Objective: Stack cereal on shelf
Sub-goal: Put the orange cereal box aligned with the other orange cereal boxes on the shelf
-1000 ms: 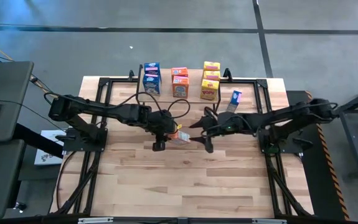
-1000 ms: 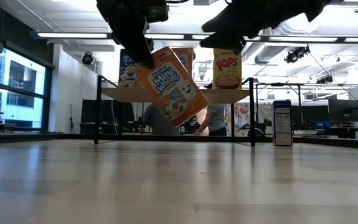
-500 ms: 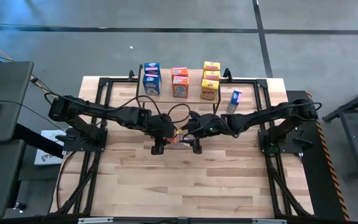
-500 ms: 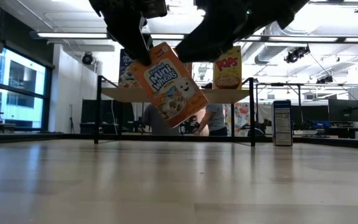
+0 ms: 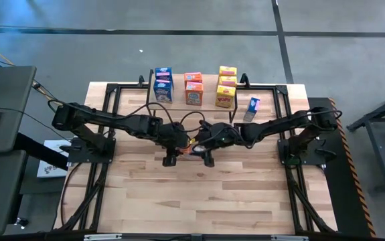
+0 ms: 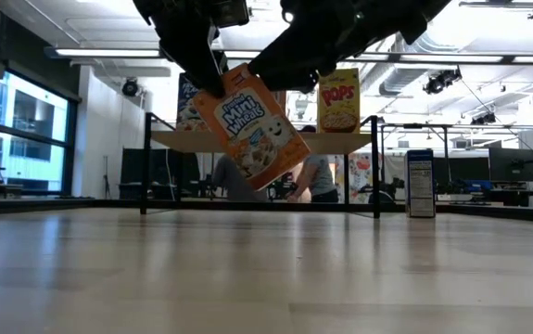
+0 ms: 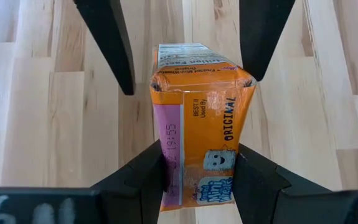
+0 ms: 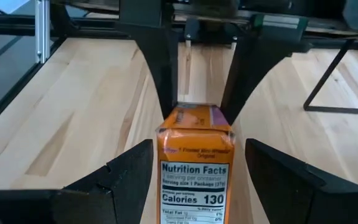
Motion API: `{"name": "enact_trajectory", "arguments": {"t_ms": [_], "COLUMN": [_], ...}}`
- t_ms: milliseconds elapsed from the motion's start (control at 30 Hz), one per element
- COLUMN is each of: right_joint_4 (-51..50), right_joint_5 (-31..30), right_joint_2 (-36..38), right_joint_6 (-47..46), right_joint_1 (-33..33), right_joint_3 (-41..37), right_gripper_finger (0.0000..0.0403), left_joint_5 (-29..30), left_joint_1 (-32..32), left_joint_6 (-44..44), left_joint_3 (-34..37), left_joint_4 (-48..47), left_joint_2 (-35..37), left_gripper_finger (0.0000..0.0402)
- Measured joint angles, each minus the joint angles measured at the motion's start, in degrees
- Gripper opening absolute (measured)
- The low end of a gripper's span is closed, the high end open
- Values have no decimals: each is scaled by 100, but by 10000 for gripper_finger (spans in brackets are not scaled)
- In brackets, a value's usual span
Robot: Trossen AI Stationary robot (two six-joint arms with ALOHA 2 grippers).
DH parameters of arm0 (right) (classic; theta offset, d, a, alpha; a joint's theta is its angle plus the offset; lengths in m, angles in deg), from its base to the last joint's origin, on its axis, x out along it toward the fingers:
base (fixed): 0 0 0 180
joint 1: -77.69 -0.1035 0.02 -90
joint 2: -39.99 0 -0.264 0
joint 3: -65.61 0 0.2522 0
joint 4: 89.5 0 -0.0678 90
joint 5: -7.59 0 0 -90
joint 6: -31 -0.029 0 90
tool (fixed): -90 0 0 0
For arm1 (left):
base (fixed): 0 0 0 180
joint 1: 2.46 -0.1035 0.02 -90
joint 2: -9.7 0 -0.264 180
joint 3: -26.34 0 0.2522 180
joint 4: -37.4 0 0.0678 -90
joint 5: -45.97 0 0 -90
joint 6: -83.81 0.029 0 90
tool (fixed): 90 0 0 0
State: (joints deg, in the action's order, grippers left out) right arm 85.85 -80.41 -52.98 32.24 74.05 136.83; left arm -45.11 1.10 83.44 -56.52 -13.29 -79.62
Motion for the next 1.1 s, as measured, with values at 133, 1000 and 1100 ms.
{"name": "enact_trajectory", "arguments": {"t_ms": [133,1000,1100], "right_joint_4": [5,-225,-234], "right_joint_5": [-74,-178,-168], "right_joint_2": [0,0,0], "right_joint_6": [-140,-333,-335], "right_joint_1": [0,0,-4], "right_joint_3": [0,-4,-4], "right_gripper_finger": [248,227,203], "left_joint_5": [4,5,11], "left_joint_1": [0,-4,-7], "left_joint_6": [-1,-47,-47], "left_joint_3": [0,0,0], "left_joint_4": [20,292,372], "left_joint_2": [0,0,0], "left_gripper_finger": [150,150,150]}}
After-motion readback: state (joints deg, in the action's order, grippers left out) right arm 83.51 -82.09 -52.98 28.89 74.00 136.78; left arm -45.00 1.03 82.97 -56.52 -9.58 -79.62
